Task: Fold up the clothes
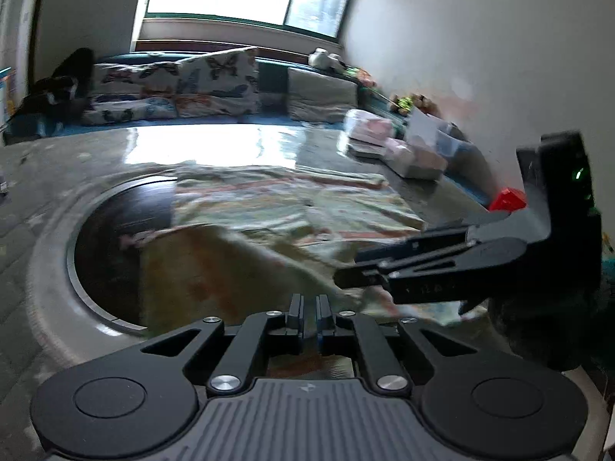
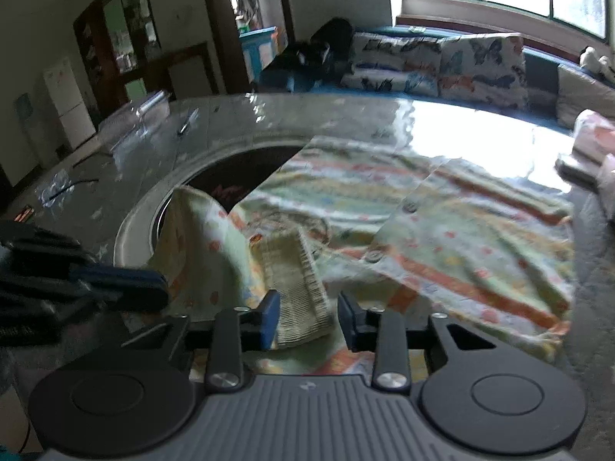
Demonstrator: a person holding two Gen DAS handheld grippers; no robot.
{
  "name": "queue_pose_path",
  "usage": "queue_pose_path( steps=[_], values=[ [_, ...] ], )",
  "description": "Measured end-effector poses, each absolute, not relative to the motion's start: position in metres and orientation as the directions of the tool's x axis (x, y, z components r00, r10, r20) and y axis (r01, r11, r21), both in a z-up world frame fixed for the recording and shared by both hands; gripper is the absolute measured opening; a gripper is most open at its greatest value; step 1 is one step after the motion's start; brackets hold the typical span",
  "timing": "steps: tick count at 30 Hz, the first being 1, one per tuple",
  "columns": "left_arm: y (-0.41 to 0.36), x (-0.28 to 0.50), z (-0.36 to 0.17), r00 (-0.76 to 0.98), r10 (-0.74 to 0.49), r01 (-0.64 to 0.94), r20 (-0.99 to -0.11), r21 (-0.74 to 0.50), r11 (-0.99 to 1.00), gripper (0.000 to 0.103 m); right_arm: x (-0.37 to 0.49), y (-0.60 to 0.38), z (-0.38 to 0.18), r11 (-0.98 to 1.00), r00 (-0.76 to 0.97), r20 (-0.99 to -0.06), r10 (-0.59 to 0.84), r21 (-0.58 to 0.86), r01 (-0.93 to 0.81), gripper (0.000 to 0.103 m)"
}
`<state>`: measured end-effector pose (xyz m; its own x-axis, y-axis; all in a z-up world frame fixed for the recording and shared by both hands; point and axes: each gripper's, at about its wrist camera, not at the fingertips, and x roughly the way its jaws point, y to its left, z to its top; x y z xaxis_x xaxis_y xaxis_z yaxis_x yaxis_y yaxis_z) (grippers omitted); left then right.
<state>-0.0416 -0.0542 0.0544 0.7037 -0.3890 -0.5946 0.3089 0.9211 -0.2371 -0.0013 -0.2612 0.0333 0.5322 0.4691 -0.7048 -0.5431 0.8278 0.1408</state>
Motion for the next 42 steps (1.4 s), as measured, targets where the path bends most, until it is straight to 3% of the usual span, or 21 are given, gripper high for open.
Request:
queue_pose_path(
  steps=[2, 4, 6, 12, 18, 21, 27, 42],
  values=[
    [-0.042, -0.043, 0.053, 0.714, -0.367, 0.277, -0.596, -0.240, 0.930, 0.009, -0.002, -0.256, 0.030, 0.828, 0.530, -0.713, 0.460, 0.128, -0.547, 0.024],
    [-0.034, -0.044, 0.051, 0.719, -0.347, 0.250, -0.602, -0.242, 0.938, 0.012, -0.005, -0.254, 0.030, 0.832, 0.547, -0.709, 0.445, 0.102, -0.545, 0.009],
    [-0.028, -0.044, 0.047, 0.718, -0.333, 0.228, -0.612, -0.245, 0.942, 0.014, -0.009, -0.254, 0.034, 0.835, 0.566, -0.697, 0.439, 0.085, -0.543, 0.004],
    [-0.028, -0.046, 0.041, 0.710, -0.329, 0.224, -0.622, -0.244, 0.944, 0.019, -0.030, -0.262, 0.062, 0.860, 0.682, -0.615, 0.395, -0.014, -0.510, 0.003],
    [-0.035, -0.046, 0.037, 0.708, -0.326, 0.238, -0.626, -0.223, 0.945, 0.021, -0.060, -0.291, 0.080, 0.925, 0.800, -0.535, 0.272, -0.083, -0.371, 0.003],
    [-0.038, -0.047, 0.034, 0.706, -0.316, 0.239, -0.634, -0.206, 0.949, 0.031, -0.063, -0.307, 0.069, 0.945, 0.793, -0.571, 0.211, -0.088, -0.315, 0.003],
    [-0.037, -0.048, 0.035, 0.706, -0.302, 0.239, -0.641, -0.185, 0.953, 0.032, -0.059, -0.325, 0.045, 0.959, 0.727, -0.665, 0.172, -0.054, -0.276, 0.004],
    [-0.057, 0.017, 0.045, 0.696, -0.310, 0.239, -0.648, -0.197, 0.951, 0.030, -0.002, -0.304, 0.039, 0.918, 0.695, -0.651, 0.305, 0.006, -0.397, 0.011]
  ],
)
